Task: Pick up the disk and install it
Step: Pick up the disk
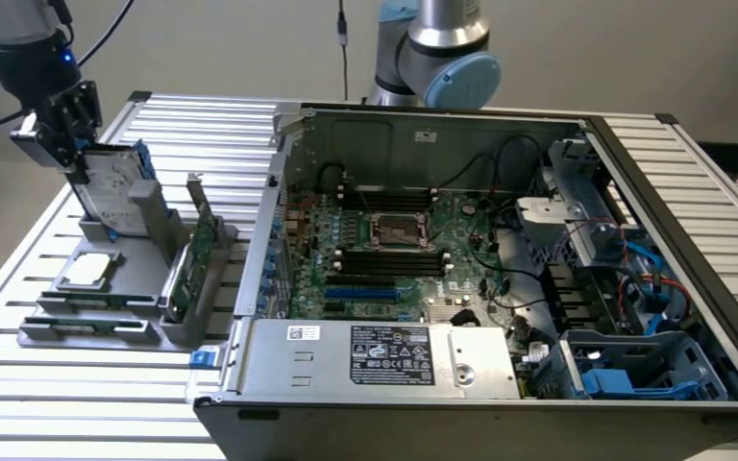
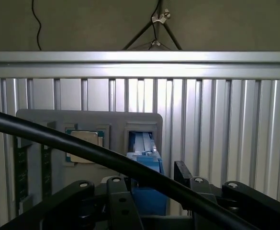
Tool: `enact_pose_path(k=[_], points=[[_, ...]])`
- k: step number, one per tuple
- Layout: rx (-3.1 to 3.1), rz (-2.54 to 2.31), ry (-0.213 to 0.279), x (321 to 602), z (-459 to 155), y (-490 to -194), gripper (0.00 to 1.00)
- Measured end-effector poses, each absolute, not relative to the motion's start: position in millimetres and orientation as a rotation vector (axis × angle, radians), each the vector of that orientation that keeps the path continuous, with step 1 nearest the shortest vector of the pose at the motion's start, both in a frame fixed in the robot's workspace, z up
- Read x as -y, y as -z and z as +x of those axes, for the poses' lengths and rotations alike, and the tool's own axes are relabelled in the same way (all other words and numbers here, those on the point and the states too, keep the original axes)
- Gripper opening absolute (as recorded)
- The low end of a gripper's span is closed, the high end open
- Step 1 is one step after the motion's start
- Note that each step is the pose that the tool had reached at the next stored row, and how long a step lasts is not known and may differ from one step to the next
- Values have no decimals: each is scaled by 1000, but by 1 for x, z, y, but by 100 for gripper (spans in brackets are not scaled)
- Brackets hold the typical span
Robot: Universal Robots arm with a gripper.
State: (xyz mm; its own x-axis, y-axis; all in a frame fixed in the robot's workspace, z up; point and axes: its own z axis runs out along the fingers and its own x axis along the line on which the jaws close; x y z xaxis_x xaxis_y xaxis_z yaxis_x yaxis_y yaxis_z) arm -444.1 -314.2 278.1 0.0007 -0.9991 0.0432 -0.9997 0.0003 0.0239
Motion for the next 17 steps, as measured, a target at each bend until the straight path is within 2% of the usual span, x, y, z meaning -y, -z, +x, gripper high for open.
enact_pose_path(k=[14,15,16,17], points=[[2184,2184,-22,313,-444,-278,48],[2183,2184,-22,313,-444,-278,46],[2183,2183,-22,313,-444,-278,40],[2182,2182,-21,313,-444,-278,40]])
